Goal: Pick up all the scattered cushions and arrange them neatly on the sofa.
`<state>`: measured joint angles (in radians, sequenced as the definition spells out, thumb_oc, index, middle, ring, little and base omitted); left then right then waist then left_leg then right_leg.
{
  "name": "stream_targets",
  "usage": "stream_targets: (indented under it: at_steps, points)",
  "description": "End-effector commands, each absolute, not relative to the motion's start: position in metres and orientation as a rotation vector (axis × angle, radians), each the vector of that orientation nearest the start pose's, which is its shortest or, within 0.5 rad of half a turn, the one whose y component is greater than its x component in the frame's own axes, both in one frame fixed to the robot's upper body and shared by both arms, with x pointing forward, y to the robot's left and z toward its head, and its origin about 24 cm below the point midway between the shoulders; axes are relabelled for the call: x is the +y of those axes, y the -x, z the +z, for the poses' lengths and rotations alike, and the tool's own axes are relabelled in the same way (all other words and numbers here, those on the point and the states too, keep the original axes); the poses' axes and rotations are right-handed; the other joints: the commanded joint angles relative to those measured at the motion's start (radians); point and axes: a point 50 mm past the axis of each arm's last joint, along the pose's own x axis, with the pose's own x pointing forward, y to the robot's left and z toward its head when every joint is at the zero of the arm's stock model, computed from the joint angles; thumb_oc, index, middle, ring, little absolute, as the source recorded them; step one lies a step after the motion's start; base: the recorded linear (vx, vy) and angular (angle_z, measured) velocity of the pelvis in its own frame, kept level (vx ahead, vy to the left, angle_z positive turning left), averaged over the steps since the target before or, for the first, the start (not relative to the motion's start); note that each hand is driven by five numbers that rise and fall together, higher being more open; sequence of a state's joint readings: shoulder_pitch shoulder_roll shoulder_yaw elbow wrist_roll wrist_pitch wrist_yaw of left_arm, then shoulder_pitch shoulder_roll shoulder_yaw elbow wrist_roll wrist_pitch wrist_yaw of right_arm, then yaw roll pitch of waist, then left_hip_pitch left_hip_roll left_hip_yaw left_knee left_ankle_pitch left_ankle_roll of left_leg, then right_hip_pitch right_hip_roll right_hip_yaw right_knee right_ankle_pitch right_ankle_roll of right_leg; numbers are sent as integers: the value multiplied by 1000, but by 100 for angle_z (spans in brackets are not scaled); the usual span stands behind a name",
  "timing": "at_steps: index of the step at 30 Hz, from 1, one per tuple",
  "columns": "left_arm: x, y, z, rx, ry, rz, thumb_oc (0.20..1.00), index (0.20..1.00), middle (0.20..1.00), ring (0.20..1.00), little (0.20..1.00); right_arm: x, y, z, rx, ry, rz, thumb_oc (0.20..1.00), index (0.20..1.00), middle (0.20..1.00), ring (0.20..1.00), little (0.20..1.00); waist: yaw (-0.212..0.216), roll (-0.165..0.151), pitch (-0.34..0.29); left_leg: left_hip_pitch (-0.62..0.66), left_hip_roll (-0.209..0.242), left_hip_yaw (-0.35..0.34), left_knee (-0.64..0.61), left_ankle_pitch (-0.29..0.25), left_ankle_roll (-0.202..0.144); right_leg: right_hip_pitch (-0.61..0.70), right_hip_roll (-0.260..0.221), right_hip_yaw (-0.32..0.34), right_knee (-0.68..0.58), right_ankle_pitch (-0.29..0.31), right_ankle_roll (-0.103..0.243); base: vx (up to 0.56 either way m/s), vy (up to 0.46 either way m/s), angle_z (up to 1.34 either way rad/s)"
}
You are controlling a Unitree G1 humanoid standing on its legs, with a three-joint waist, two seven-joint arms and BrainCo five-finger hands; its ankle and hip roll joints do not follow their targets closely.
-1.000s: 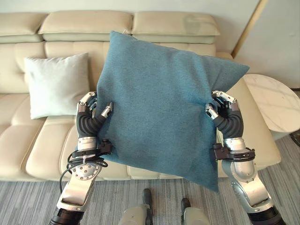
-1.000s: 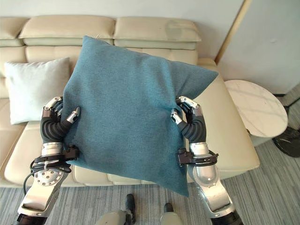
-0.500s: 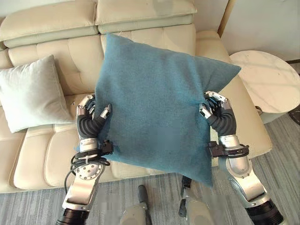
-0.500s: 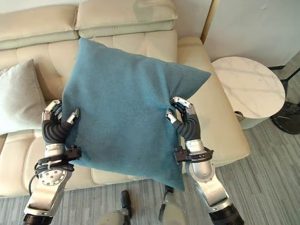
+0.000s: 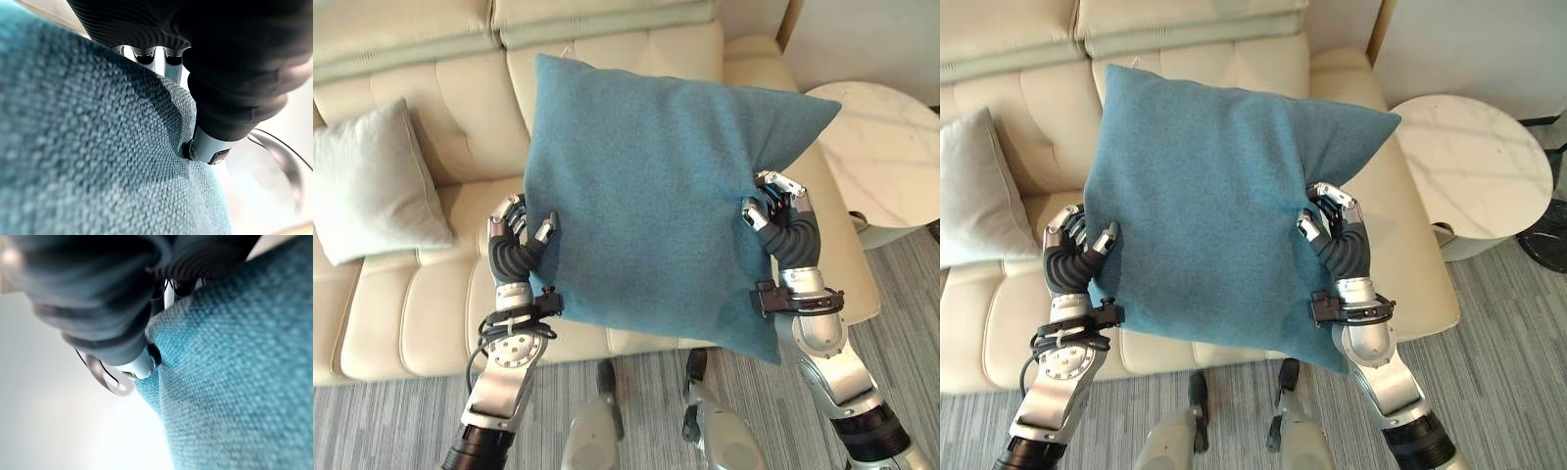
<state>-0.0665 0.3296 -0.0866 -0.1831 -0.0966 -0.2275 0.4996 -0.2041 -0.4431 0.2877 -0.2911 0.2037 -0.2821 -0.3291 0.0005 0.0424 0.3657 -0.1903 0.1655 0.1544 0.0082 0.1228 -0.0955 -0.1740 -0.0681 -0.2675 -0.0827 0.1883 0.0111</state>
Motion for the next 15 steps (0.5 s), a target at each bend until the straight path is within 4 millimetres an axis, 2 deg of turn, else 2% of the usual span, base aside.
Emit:
stream_targets:
  at_steps: [1, 2, 4, 7, 8, 10, 12, 13, 14, 15]
  points:
    - [168, -250, 174, -772, -120, 225, 200, 200, 200, 200, 200, -98, -240, 220, -995, 10, 248, 200, 200, 200, 200, 200, 15, -42, -58, -71, 7, 1, 8, -23, -22, -54, -58, 31, 143, -210, 91, -109, 52, -1]
    - [168, -250, 174, -774, -121, 226, 200, 200, 200, 200, 200, -98, -240, 220, -997, 10, 247, 200, 200, 200, 200, 200, 16, -43, -58, -73, 7, 2, 9, -23, -22, -58, -59, 32, 146, -211, 91, -196, 67, 6]
    - [155, -260, 191, -847, -96, 221, 200, 200, 200, 200, 200, -87, -248, 236, -1067, 32, 225, 200, 200, 200, 200, 200, 31, -59, -30, -130, -2, 4, 31, -28, -15, -140, -65, 43, 184, -207, 87, -165, 17, -5]
    - [144, -271, 213, -938, -96, 238, 200, 200, 200, 200, 200, -82, -256, 258, -1154, 86, 173, 200, 200, 200, 200, 200, 43, -77, 0, -203, -12, -9, 75, -38, -13, -211, -74, 47, 220, -205, 85, -117, -16, 3]
    - [143, -272, 214, -942, -96, 239, 200, 200, 200, 200, 200, -82, -256, 259, -1159, 86, 171, 200, 200, 200, 200, 200, 43, -77, 2, -208, -13, -9, 79, -39, -13, -216, -75, 47, 224, -206, 85, -134, -30, 0]
    - [126, -288, 255, -1082, -117, 276, 200, 200, 200, 200, 200, -75, -266, 296, -1286, 166, 101, 200, 200, 200, 200, 200, 52, -92, 39, -304, -17, -29, 150, -56, -16, -298, -89, 54, 273, -205, 87, -162, -34, -1]
    - [117, -298, 280, -1146, -161, 293, 200, 200, 200, 200, 200, -73, -273, 321, -1352, 213, 40, 200, 200, 200, 200, 200, 56, -95, 51, -353, -17, -41, 181, -62, -17, -338, -98, 55, 294, -205, 89, -84, -9, 10]
    - [117, -299, 282, -1154, -160, 294, 200, 200, 200, 200, 200, -73, -273, 323, -1360, 213, 38, 200, 200, 200, 200, 200, 55, -95, 55, -360, -17, -42, 187, -63, -17, -344, -98, 55, 298, -206, 89, -2, -24, 11]
    - [112, -308, 310, -1223, -228, 331, 200, 200, 200, 200, 200, -73, -279, 348, -1421, 259, -28, 200, 200, 200, 200, 200, 54, -94, 61, -404, -14, -66, 219, -93, -25, -382, -102, 68, 325, -227, 101, -19, -15, 7]
    - [110, -316, 346, -1298, -312, 378, 200, 200, 200, 200, 200, -73, -283, 379, -1482, 295, -111, 200, 200, 200, 200, 200, 49, -91, 77, -464, -15, -79, 253, -101, -25, -433, -109, 73, 351, -230, 107, -36, -11, 8]
